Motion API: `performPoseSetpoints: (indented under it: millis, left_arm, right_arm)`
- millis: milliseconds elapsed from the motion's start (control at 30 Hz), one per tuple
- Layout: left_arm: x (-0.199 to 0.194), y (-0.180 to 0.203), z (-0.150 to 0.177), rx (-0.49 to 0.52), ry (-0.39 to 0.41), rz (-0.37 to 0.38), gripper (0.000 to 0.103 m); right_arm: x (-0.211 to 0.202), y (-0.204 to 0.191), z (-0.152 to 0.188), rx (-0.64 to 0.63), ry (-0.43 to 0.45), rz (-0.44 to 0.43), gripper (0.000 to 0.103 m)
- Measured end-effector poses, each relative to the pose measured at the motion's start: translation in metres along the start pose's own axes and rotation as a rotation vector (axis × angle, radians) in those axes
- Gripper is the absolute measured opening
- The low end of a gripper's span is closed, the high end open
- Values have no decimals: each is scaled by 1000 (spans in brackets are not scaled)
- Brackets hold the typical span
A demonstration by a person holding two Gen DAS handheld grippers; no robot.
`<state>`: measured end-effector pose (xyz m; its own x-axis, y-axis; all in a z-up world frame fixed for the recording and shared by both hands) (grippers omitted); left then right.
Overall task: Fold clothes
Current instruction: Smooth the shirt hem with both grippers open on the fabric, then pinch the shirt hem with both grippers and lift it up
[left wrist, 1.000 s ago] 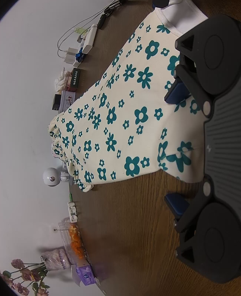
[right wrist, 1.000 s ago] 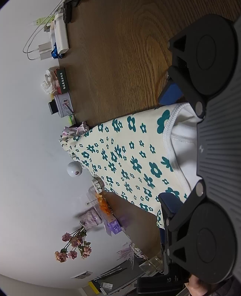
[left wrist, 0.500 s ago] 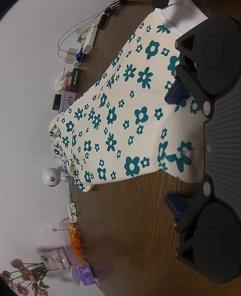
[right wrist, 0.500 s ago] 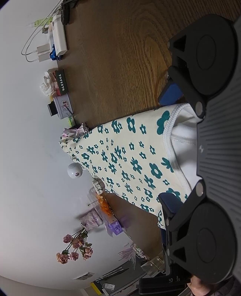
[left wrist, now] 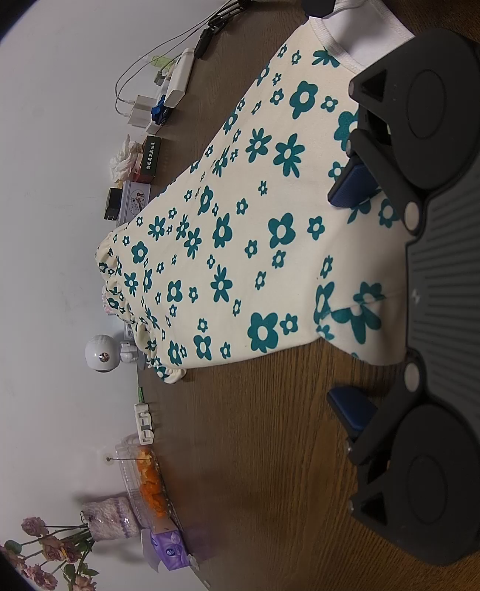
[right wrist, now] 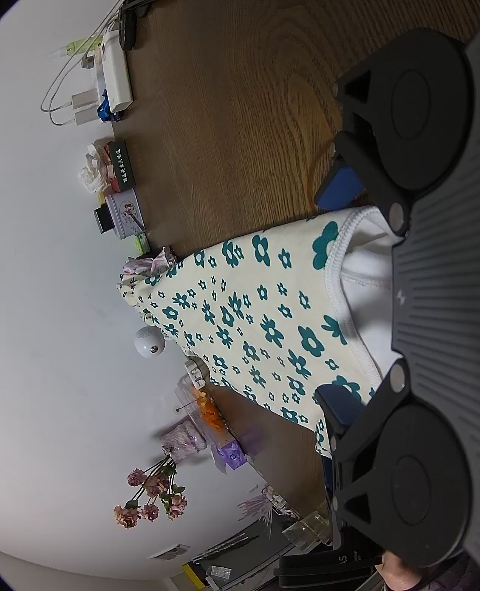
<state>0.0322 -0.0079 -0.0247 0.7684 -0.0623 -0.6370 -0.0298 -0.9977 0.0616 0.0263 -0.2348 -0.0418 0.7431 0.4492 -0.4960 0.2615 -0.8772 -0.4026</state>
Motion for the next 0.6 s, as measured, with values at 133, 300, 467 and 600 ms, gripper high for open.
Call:
performPoseSetpoints:
  millis: [133,300,467,600]
  left_arm:
    - [0,-1,0,0,0,0,103]
    - [0,0,0,-1,1,1,103]
    - [-6,1,1,24,24,46,76]
    - [-18,4,3,48,31,119,25]
  right_arm:
    - [0,0,0,-1,-1,0,103]
    - [-1,-1,-1,-17,4,4,103]
    - [1,-7,0,-59,-5,32,91]
    - [6,-16,2,-130,-33,135,25]
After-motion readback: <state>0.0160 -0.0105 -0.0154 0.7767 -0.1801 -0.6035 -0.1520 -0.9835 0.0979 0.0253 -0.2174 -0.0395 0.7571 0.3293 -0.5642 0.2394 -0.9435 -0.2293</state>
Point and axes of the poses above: each gripper's, at about its wrist camera, not at the fingertips, and x roughly the way its jaws point, y to its right, z to its underside, the point moved 3 cm from there along x, roughly the way its jaws point, and after that the axes turned 6 degrees about z, right-handed, at the moved point
